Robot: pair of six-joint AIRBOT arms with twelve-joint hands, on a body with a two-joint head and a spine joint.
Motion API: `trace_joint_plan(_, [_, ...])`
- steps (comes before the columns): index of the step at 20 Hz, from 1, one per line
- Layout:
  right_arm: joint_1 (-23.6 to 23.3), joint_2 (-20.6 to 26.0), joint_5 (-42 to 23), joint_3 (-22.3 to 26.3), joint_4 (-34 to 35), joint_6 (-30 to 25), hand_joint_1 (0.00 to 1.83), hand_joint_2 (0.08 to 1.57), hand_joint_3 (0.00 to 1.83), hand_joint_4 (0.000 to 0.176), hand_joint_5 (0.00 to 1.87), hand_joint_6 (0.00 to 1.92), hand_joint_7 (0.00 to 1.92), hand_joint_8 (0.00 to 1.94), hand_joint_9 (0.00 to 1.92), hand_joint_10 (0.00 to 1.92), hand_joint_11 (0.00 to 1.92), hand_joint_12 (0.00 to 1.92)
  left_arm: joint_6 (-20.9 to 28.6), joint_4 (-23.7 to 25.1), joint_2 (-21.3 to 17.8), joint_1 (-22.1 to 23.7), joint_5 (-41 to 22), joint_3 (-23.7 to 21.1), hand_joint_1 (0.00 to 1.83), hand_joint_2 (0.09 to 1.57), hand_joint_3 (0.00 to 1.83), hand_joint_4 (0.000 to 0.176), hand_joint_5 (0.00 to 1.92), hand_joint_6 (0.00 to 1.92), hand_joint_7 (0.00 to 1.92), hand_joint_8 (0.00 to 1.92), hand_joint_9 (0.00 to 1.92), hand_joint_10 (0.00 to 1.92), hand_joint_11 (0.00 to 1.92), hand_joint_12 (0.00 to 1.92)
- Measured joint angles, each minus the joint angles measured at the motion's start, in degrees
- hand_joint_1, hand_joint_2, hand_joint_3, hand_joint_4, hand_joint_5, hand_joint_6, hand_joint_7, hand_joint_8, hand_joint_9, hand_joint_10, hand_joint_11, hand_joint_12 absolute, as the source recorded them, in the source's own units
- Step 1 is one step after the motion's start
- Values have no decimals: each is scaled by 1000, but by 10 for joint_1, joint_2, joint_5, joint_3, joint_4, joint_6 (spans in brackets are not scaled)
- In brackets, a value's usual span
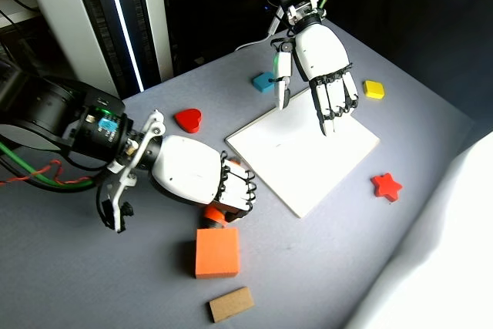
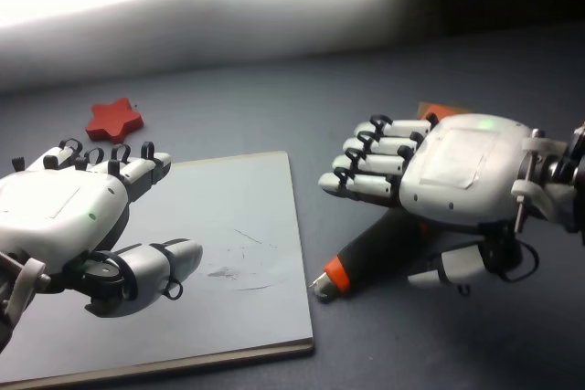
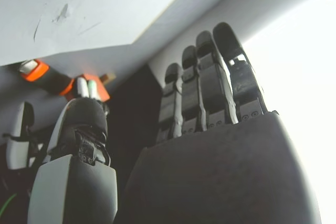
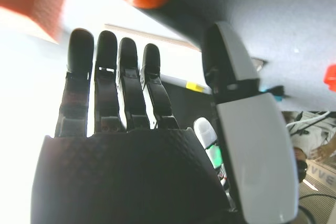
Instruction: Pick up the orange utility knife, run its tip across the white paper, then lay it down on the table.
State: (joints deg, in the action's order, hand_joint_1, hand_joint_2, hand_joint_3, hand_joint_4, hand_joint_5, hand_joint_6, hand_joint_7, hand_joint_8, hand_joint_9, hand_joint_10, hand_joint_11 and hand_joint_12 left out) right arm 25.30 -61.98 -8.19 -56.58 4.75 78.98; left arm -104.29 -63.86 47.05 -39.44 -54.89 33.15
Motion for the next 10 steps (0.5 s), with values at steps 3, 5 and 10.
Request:
trace_joint_plan(3, [-22, 23, 4, 24, -1, -3, 281, 1105, 0, 0, 0, 0, 0, 0, 0, 0, 0, 0, 0, 0, 0, 0, 0, 0, 251, 1287, 0, 26, 144, 1, 246, 1, 303, 4, 0, 1084])
trace_joint_plan(5, [-43, 57, 20, 53, 4, -12, 74, 1181, 0, 0, 129, 26, 175, 12, 128, 129, 0, 600, -1, -1, 0, 2, 0, 0, 298, 1278, 0, 22, 226, 21, 350, 24, 383, 26, 0, 1208])
trace_joint_plan(10, [-133, 160, 140, 134, 83, -12, 22, 1229, 3, 0, 640, 947, 786, 1054, 609, 1495, 273, 1913, -42, 3, -20, 41, 25, -1, 289, 1302, 1, 0, 555, 38, 728, 43, 704, 216, 192, 1410])
